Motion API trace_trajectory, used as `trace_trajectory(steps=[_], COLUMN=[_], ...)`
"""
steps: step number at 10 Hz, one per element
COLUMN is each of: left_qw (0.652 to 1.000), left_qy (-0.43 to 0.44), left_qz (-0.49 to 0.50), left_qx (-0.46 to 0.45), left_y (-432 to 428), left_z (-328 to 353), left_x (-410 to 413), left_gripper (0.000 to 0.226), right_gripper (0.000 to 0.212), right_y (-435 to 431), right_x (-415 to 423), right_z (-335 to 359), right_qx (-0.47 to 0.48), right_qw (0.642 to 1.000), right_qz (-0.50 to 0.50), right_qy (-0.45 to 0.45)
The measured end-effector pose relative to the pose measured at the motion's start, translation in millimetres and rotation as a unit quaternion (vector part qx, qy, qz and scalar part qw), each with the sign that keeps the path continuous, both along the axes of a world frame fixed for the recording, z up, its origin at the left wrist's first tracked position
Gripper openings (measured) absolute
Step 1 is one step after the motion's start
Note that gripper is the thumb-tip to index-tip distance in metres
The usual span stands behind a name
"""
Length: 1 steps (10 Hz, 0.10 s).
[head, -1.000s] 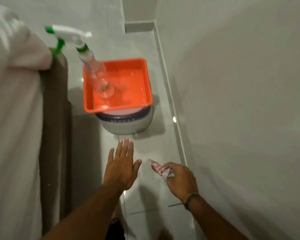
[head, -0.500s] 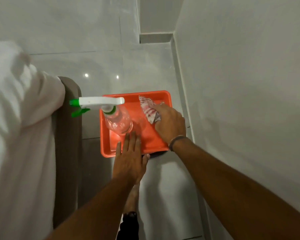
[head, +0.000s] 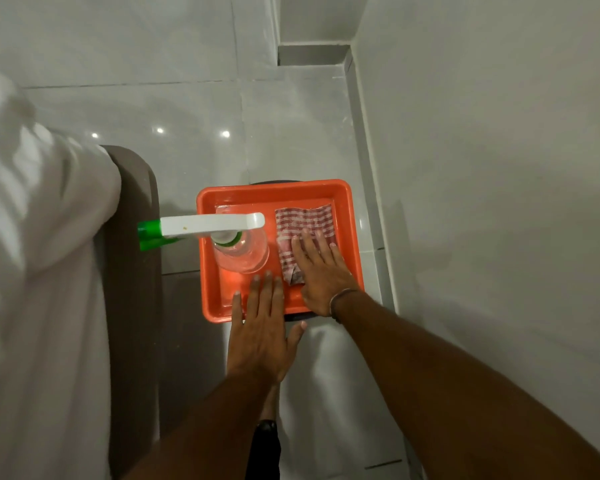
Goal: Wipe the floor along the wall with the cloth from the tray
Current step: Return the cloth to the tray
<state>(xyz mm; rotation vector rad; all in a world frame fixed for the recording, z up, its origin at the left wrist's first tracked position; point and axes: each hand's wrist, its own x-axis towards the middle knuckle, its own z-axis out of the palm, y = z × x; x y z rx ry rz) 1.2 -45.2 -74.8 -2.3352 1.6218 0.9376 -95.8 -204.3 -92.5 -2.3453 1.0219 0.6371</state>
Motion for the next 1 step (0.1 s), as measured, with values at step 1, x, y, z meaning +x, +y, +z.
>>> trace_trajectory(steps=[1], left_qw=[0.999], left_qy=[0.007], left_qz=[-0.005], left_qx=[-0.041], left_y=[3.7], left_z=[27.8], left_x=[-6.9], left_gripper=[0.084], right_gripper=[0.094], right_y=[23.0], right_x=[-5.5], right_z=[38.2], right_qx=[-0.006], right_qw=[0.997], right_qz=[-0.059], right_qy=[-0.042])
